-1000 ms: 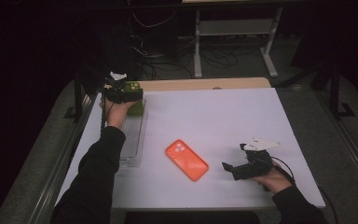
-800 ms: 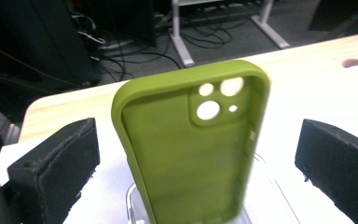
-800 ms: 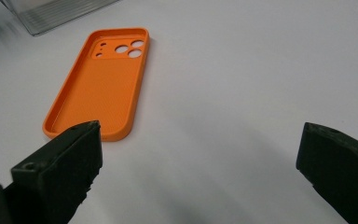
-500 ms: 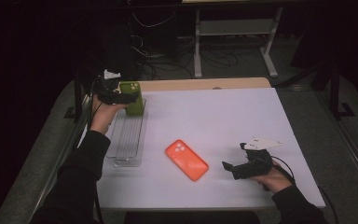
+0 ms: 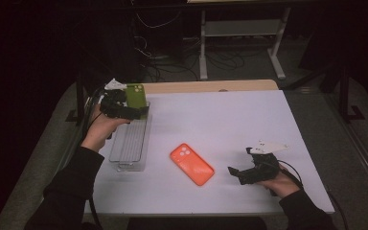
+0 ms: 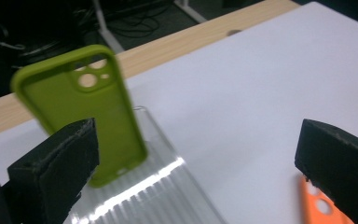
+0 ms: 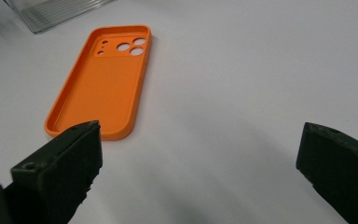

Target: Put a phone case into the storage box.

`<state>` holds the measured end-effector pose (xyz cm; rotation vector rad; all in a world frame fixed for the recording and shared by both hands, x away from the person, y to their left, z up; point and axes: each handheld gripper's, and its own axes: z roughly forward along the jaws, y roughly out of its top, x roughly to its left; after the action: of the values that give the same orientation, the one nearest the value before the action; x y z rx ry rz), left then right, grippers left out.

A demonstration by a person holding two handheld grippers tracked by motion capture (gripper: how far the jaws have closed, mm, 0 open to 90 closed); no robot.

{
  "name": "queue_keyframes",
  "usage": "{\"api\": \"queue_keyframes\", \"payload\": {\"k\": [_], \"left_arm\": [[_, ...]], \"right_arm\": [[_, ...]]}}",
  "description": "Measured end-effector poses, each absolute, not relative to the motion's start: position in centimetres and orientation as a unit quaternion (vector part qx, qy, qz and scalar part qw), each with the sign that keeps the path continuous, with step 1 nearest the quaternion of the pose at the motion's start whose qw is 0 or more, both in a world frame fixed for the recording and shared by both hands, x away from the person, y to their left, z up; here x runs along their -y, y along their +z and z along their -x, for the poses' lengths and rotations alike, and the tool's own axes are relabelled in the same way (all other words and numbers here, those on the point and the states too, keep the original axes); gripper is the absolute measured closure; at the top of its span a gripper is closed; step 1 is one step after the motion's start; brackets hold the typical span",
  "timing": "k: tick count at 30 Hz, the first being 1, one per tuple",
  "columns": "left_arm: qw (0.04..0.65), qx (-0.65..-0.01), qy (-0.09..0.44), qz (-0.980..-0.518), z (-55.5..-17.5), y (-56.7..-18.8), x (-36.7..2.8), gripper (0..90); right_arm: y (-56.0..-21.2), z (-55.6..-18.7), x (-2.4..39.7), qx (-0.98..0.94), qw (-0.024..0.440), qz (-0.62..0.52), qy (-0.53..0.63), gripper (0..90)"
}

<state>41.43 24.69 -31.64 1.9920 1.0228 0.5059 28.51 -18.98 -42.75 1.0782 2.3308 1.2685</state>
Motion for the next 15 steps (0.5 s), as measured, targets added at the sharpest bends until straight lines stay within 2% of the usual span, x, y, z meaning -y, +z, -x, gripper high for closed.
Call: {"api": "queue_keyframes", "payload": {"k": [15], "left_arm": [[0.433,-0.332,0.149,-0.825,-36.9,-33.6,-21.1,0.0]], "right_arm": [[-42.7,-28.6,19.0,-0.807,0.131,-0.375,0.437,0.0]]}}
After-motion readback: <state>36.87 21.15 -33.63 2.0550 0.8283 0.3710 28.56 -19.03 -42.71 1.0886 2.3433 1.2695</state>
